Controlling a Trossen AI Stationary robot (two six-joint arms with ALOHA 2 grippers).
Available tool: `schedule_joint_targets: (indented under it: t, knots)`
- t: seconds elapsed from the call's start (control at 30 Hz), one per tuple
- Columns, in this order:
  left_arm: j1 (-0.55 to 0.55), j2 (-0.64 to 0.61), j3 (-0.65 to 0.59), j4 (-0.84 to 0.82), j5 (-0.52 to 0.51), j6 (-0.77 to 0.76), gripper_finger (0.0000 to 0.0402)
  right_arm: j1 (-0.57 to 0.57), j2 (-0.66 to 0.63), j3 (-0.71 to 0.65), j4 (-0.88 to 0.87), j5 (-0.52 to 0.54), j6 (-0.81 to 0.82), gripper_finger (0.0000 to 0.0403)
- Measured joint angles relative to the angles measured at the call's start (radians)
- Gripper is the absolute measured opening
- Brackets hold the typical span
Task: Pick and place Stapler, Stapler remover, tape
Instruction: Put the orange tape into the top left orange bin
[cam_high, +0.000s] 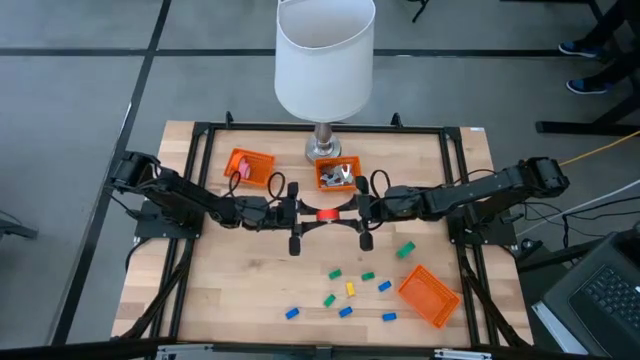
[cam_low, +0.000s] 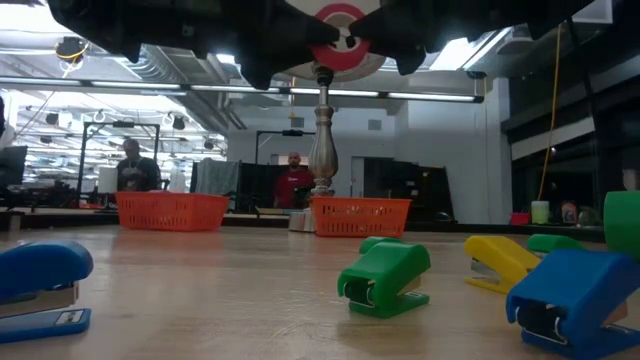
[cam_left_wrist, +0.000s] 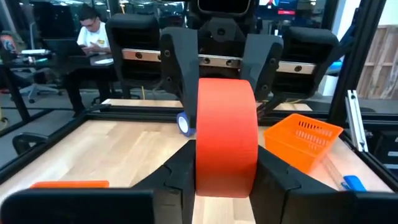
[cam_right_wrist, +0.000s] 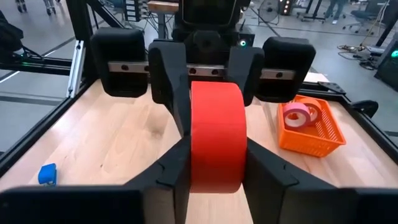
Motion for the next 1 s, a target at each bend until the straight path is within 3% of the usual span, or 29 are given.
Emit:
schedule_joint_targets:
  t: [0.17,0.3,0.53,0.7,0.87,1.0]
  knots:
    - [0.000,-0.002,0.000,-0.026,-0.005,-0.001,0.0099,0.000,0.000,0.000,0.000,-0.001,0.025,0.0176]
    - [-0.001,-0.043,0.000,-0.137,-0.080,-0.030,0.0099,-0.001,0.000,0.000,-0.014,0.005,0.030,0.0203]
    - [0.001,-0.211,0.000,-0.473,-0.302,-0.156,0.0099,-0.004,0.000,0.000,-0.069,0.016,0.096,0.0218]
    - [0.024,-0.360,0.000,-0.844,-0.416,-0.341,0.0099,-0.005,0.000,0.000,-0.089,0.027,0.112,0.0219]
    - [0.138,-0.454,0.000,-1.173,-0.386,-0.555,0.0099,-0.006,0.000,0.000,-0.089,0.027,0.114,0.0220]
    - [0.242,-0.463,0.000,-1.337,-0.330,-0.677,0.0099,-0.005,0.000,0.000,-0.088,0.026,0.138,0.0220]
